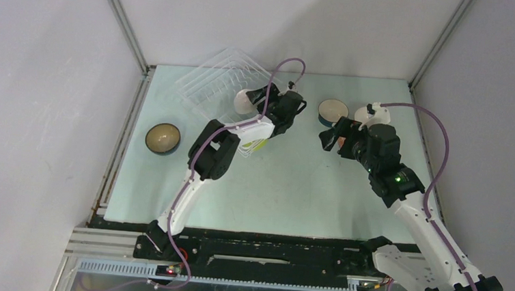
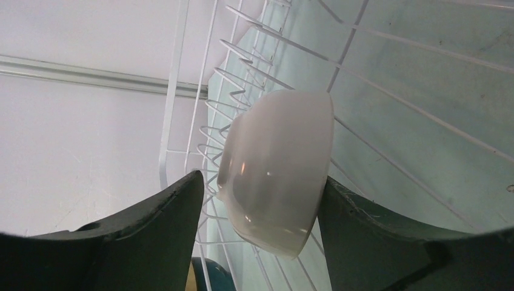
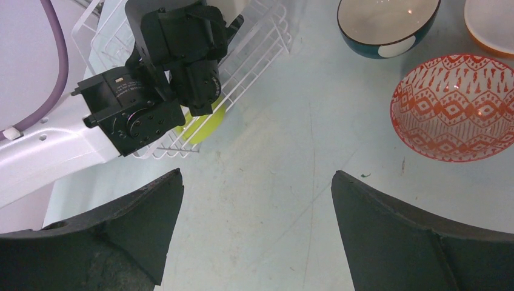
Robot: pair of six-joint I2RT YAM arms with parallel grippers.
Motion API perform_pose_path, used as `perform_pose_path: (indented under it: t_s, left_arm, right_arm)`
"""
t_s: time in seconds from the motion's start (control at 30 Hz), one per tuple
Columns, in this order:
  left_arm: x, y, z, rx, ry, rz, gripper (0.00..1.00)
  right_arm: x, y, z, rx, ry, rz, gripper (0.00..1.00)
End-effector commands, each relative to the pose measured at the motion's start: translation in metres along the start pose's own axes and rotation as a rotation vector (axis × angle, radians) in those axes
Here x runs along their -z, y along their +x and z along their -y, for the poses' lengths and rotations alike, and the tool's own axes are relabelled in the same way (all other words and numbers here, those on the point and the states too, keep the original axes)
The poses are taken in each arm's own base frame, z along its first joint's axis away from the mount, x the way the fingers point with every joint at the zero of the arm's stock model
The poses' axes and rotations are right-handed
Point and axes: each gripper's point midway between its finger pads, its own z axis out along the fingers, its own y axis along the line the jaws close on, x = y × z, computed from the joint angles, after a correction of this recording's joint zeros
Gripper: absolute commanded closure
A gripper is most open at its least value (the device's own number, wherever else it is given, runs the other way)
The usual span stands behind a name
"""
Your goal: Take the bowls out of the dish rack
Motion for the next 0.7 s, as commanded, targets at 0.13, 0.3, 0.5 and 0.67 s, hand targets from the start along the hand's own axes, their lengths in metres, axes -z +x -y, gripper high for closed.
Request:
perform_pose_path:
  t_s: [0.13, 0.3, 0.5, 0.67]
  left_arm:
    - [0.014, -0.011, -0.044, 0.084, -0.086, 0.015, 0.3]
    - [0.016, -0.012, -0.049, 0.083, -0.101, 0.014, 0.28]
    - [0.016, -0.012, -0.053, 0.085, -0.114, 0.013, 0.33]
    - [0.017, -0.012, -0.057, 0.088, -0.126, 0.014, 0.38]
  right_arm:
    - [0.008, -0.022, -0.008, 0.021, -0.02, 0.06, 0.0]
    - [0.008, -0.021, -0.009, 0.019, -0.023, 0.058, 0.0]
    - [0.009, -0.023, -0.01, 0.018, -0.026, 0.062, 0.0]
    - [0.009, -0.024, -0.011, 0.019, -0.035, 0.065, 0.01]
